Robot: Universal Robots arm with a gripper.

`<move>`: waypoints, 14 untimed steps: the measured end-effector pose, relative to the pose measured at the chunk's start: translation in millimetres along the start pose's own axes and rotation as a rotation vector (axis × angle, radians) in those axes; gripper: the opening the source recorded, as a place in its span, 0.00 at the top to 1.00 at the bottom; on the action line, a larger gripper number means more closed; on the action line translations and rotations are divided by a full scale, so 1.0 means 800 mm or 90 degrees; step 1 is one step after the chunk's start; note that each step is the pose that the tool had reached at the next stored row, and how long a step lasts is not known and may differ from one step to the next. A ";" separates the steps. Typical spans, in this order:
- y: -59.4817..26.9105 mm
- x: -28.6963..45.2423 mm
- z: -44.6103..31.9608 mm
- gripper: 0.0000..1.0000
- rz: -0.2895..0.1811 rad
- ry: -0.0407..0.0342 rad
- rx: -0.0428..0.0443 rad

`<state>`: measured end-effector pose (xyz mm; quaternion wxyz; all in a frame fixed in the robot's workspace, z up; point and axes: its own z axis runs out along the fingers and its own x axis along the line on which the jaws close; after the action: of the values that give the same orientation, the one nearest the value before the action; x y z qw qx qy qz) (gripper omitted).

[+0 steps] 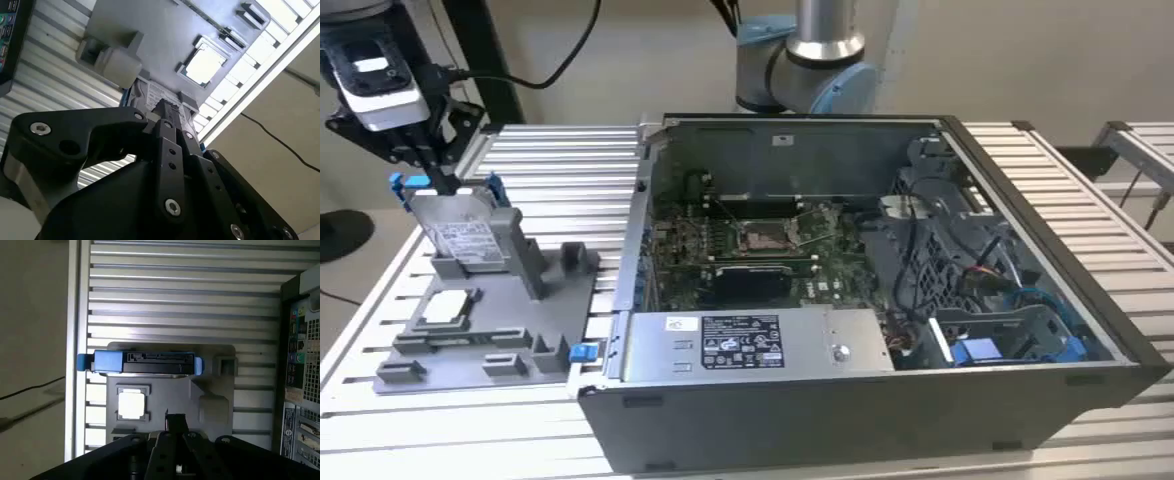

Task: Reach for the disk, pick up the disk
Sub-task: 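Reach for the disk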

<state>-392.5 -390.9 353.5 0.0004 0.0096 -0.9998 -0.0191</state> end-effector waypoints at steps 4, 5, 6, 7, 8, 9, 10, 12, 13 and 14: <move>0.000 0.0000 0.0000 1.00 0.000 0.0000 0.0000; 0.000 0.0000 0.0000 1.00 0.000 0.0000 0.0000; 0.000 0.0000 0.0000 1.00 0.000 0.0000 0.0000; 0.000 0.0000 0.0000 1.00 0.000 0.0000 0.0000; 0.000 0.0000 0.0000 1.00 0.000 0.0000 0.0000; 0.000 0.0000 0.0000 1.00 0.000 0.0000 0.0000; 0.000 0.0000 0.0000 1.00 0.000 0.0000 0.0000; 0.000 0.0000 0.0000 1.00 0.000 0.0000 0.0000; 0.000 0.0000 0.0000 1.00 0.000 0.0000 0.0000; 0.000 0.0000 0.0000 1.00 0.000 0.0000 0.0000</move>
<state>-392.5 -390.7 353.6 0.0005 0.0095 -0.9998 -0.0191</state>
